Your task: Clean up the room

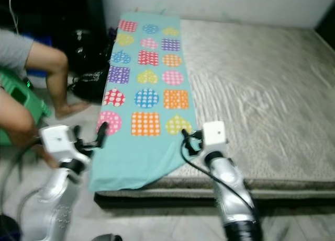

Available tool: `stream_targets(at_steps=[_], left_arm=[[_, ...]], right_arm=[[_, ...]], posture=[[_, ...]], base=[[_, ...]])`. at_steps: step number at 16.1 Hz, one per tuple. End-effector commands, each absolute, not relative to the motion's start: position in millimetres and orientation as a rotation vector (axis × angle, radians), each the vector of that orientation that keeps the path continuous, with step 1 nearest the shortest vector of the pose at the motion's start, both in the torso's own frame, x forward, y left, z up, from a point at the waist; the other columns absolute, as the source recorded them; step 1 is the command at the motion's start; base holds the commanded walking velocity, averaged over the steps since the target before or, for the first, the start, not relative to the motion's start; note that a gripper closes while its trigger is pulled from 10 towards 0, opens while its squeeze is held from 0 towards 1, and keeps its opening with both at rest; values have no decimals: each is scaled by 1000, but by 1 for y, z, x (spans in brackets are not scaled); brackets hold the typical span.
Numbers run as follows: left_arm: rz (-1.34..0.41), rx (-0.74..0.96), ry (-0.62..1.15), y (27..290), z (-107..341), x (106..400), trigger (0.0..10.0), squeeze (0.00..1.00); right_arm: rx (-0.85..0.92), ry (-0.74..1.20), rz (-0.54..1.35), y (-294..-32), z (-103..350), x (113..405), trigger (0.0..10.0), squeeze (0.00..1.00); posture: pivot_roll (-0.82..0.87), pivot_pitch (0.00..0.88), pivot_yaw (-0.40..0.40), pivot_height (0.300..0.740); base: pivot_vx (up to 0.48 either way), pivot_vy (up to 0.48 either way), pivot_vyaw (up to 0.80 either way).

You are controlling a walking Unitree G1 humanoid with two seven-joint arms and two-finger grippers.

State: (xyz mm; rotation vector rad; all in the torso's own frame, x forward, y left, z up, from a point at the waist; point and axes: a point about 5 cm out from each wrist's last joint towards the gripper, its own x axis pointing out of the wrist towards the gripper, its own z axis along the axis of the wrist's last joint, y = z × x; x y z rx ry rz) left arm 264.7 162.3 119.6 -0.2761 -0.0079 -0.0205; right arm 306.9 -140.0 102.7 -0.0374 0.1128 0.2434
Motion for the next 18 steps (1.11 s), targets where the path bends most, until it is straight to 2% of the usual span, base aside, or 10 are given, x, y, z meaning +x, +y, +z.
stream_targets(at_steps=[1,4,10,15,18], left_arm=[[-45,-290,-21,154,123,266,10000,0],[-44,-290,-6,154,121,265,10000,0],[-38,-287,8,153,120,266,10000,0],[-9,-269,23,160,119,264,10000,0],[0,-270,35,157,117,262,10000,0]], right_arm=[[-47,128,213,-151,98,304,10000,0],[-47,134,212,-151,97,303,10000,0],[-37,148,199,-153,95,303,10000,0],[-39,148,201,-153,96,306,10000,0],[-36,146,210,-152,96,306,10000,0]], posture=[[-14,142,-76,740],[-14,150,-76,740],[-13,152,-77,740],[0,160,-84,740],[-1,167,-85,740]], base=[[420,0,0],[398,0,0],[0,0,0],[0,0,-800],[0,0,-442]])
